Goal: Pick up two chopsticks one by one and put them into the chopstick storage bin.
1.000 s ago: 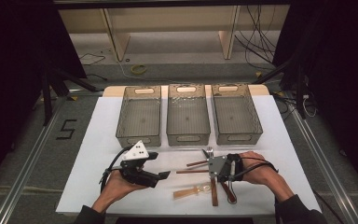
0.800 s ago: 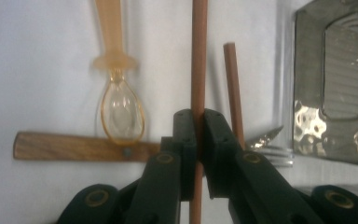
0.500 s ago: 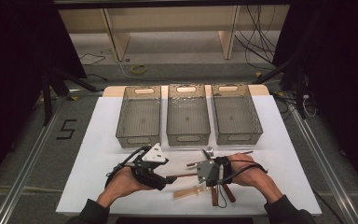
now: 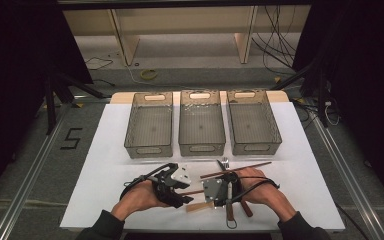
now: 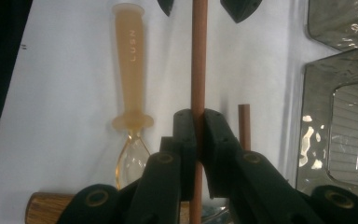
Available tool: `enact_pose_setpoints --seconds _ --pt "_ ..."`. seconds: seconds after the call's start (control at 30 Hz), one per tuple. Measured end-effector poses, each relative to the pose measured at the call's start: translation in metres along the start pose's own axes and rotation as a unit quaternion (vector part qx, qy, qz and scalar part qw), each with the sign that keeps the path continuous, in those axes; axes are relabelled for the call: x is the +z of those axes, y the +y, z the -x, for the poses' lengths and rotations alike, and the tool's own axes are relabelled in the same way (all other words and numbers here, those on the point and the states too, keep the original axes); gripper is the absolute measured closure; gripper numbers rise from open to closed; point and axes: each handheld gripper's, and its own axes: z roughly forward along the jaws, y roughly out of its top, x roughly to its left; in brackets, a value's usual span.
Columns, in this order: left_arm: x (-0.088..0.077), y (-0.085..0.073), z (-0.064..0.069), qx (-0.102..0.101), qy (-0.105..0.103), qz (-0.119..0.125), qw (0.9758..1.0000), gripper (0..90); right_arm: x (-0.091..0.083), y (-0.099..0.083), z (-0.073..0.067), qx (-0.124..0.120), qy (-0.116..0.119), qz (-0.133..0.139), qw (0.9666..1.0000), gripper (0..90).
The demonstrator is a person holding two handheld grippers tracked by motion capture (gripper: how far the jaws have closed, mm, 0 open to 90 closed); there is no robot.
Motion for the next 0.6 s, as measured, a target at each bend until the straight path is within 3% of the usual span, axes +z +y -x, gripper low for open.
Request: enact_pose_setpoints --seconds 0.07,0.33,0.6 --pt "0.0007 0.0004 0.0004 0.005 -0.005 -0.004 1.0 60.4 -0.0002 0.0035 -0.0018 -0.001 0.002 0.002 1.0 84.9" --pt "0.0054 0.0013 0.0023 0.005 -0.023 -0.016 0.9996 69.7 0.0004 0.0067 -0.0037 -0.008 0.002 0.005 1.0 84.8" --pt "0.0063 0.0006 0.0027 0.004 -0.027 -0.014 0.9995 80.8 0.0011 0.0082 -0.0056 -0.01 0.005 0.006 0.9999 84.8"
